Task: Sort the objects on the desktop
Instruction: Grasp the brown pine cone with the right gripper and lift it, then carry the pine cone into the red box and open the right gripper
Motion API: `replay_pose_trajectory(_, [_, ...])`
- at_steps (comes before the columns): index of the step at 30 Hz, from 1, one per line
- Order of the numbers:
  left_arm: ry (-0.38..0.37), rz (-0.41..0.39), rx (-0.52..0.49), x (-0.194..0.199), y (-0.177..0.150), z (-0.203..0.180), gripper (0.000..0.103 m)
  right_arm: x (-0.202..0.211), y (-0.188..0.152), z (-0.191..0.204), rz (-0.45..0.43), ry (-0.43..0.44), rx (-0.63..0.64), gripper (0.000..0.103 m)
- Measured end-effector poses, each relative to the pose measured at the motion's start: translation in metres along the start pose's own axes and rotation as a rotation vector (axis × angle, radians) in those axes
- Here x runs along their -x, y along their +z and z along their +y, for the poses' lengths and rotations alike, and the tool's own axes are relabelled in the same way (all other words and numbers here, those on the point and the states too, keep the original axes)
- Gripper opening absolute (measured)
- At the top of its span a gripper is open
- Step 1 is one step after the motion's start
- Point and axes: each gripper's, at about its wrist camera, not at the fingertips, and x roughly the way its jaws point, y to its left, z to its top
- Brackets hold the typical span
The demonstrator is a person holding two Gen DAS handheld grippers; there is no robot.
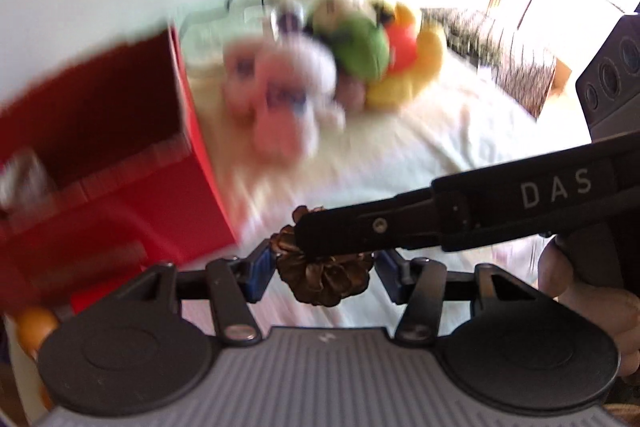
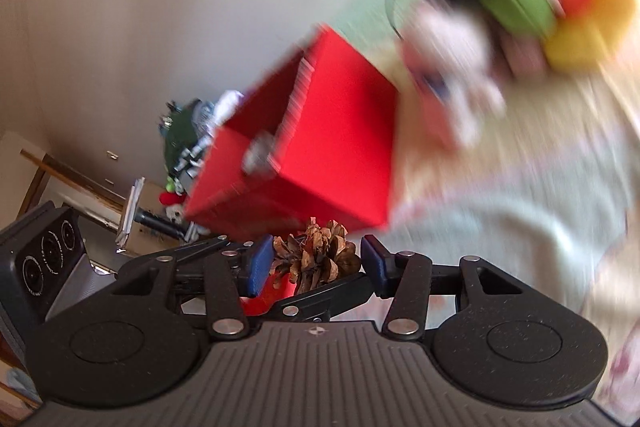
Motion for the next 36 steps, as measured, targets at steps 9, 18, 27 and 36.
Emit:
replay_pose_trajectory(9, [0.066,-0.148,0.005,0.05,0.064,0.077,0.056,-0.061,0.084,0.085,0.015,0.008,0.153,0.052])
replay_pose_trajectory(18, [0.036,0.045,0.159,0.004,0.062,0.198,0.056,-0.194,0.106,0.09,0.274,-0.072,0.019,0.051])
replay_pose_trajectory(27, [0.057,0.215,0.208,-0.026,0.038,0.248,0.056,-0.275,0.102,0.079,0.425,-0.195,-0.114,0.051])
replay_pose_trajectory(36, [0.004,0.221,0.258,-0.007,0.019,0.273,0.058,-0.329,0.094,0.086,0.593,-0.238,-0.108,0.051])
